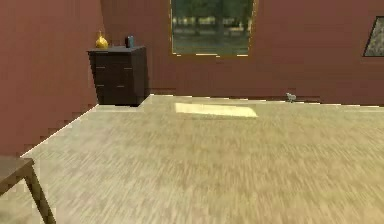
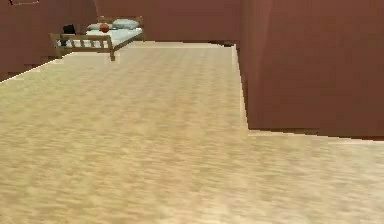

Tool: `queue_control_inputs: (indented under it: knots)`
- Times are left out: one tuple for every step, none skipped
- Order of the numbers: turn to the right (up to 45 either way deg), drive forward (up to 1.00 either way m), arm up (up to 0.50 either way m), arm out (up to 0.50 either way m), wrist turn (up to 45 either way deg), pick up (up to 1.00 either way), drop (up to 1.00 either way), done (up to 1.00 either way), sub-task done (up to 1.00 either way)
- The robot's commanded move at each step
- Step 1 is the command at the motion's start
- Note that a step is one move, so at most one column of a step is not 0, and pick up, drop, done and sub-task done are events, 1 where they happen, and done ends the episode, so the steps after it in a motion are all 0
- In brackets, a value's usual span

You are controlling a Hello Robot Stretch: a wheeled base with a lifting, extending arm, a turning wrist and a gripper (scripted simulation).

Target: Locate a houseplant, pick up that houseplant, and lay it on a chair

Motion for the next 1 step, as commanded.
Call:
queue_control_inputs:
  knots:
    - [0.0, 0.55, 0.0, 0.0, 0.0, 0.0, 0.0, 0.0, 0.0]
